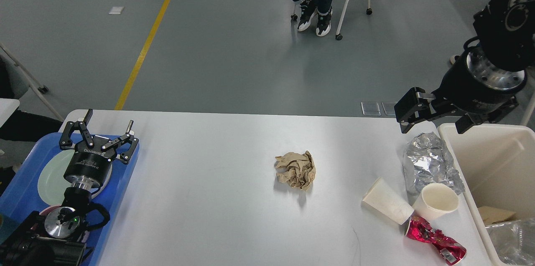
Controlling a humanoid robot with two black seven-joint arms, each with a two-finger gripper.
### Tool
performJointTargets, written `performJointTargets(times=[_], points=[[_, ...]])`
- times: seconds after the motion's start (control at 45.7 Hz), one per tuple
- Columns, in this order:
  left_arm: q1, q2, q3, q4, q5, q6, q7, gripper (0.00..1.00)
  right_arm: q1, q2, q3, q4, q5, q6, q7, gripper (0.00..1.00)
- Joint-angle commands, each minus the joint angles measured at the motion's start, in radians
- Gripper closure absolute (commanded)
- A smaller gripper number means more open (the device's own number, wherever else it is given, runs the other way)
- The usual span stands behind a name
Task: Tidy desktop
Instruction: 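Lower the right gripper toward the crumpled foil beside the bin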
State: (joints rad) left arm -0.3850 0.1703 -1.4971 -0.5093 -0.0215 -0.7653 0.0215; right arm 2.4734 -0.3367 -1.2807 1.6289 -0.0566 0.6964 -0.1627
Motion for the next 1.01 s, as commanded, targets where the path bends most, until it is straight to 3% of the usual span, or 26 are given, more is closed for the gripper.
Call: performJointTargets(times=[0.0,0.262,0.7,0.809,0.984], points=[[0.0,0.0,0.0,0.0,0.0,0.0,0.0,0.04,0.019,0.018,0.009,0.014,0.014,-0.003,0.002,0.0],[0.0,0.0,-0.002,0.0,0.0,0.0,0.002,0.04,-0.025,0.008,0.017,0.011,0.02,-0.012,0.006,0.0],[0.0,0.0,-0.002,0.0,0.0,0.0,0.002,0.04,-0.094,0.01,-0.006,-0.014,0.044,-0.13,0.002,0.0],[0.0,0.0,-0.002,0.0,0.0,0.0,0.002,0.04,-0.148,0.008,-0.029,-0.055,0.044,-0.189,0.0,0.0],[0.002,0.0,-0.002,0.0,0.0,0.0,0.002,0.04,-0.248,0.007,-0.038,-0.136,0.046,-0.199,0.0,0.0]])
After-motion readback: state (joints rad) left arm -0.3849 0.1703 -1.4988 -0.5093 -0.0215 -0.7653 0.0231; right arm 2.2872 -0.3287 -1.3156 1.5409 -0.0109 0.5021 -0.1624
